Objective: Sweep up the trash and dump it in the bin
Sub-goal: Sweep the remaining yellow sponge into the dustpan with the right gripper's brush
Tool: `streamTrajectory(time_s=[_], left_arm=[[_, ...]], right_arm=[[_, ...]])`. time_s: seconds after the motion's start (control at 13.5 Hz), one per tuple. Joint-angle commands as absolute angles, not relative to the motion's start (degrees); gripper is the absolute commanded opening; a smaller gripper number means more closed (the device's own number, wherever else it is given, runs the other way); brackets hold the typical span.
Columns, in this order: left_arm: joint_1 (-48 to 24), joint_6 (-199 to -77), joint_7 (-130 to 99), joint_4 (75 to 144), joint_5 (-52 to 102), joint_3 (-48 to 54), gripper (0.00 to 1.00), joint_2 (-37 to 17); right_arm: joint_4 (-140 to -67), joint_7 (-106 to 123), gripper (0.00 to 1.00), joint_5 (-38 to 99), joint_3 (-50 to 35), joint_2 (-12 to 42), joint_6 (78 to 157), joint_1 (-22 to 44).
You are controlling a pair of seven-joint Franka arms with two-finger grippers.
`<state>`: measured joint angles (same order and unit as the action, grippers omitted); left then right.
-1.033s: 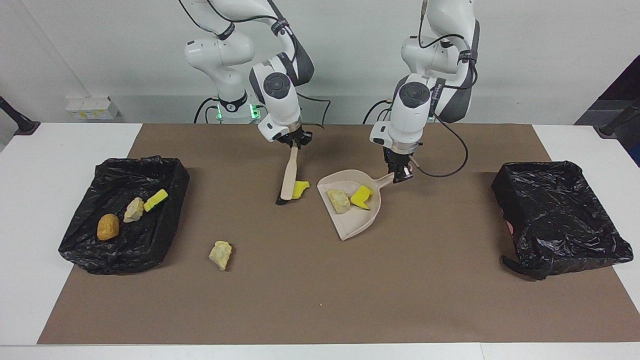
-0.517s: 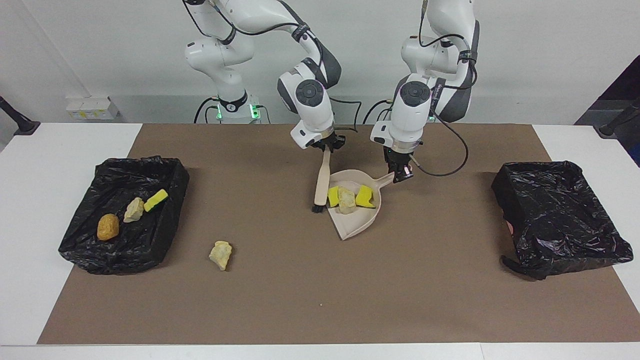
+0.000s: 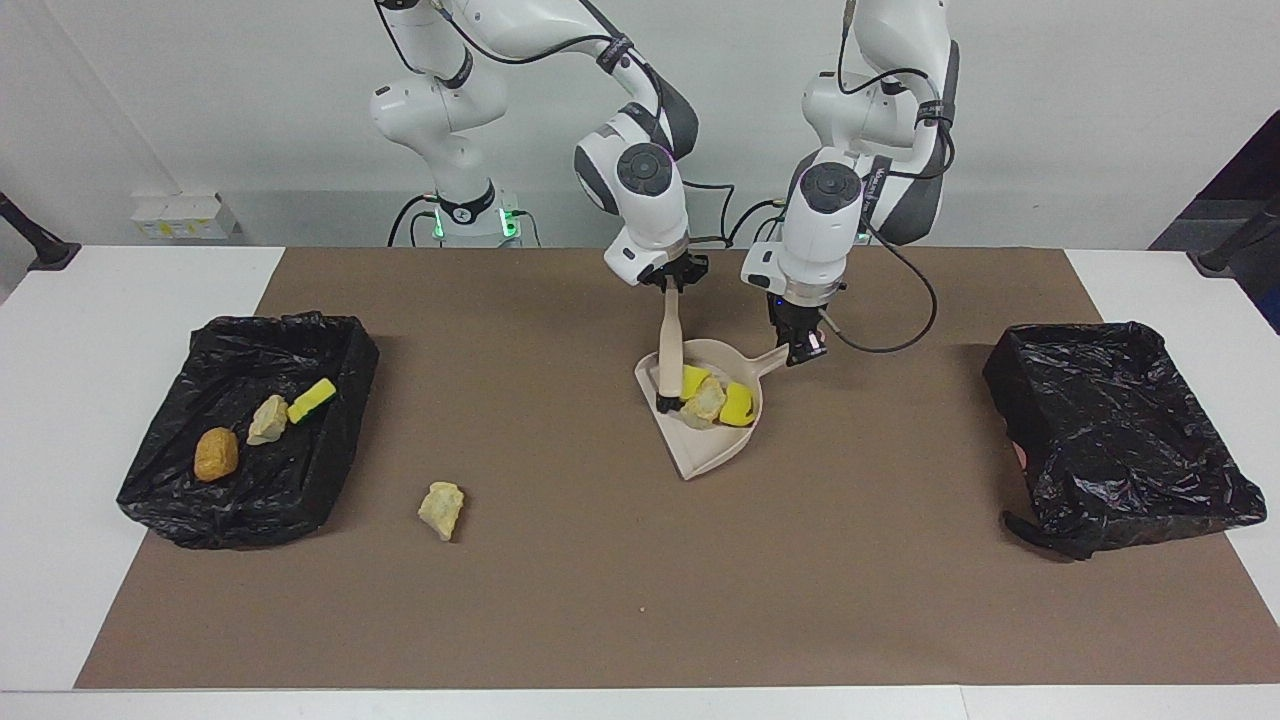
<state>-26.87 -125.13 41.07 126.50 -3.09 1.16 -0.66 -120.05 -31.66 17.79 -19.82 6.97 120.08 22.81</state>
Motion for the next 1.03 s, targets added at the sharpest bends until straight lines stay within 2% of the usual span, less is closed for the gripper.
streamTrajectory(time_s=[0.0, 0.37, 0.74, 0.96], left_arm=[[-27.42, -127.61, 36.75, 128.76, -2.81, 0.44, 0.0, 1.14], [-28.04, -131.04, 36.39, 128.94, -2.81, 0.53, 0.0, -0.35], [-27.86, -131.04, 34.54, 128.94, -2.72, 0.62, 0.0, -0.44], [-27.86, -131.13, 34.45, 128.85, -2.72, 0.62, 0.0, -0.44]], right_arm=[[-120.67, -26.99, 0.0, 18.63, -19.95, 3.79, 117.34, 19.61], [-120.76, -23.91, 0.0, 10.13, -19.86, 1.67, 113.65, 17.76], [-121.02, -17.23, 0.0, 8.53, -19.86, 2.55, 114.88, 13.62], [-120.5, -18.02, 0.0, 2.83, -19.86, 3.16, 114.17, 11.61]])
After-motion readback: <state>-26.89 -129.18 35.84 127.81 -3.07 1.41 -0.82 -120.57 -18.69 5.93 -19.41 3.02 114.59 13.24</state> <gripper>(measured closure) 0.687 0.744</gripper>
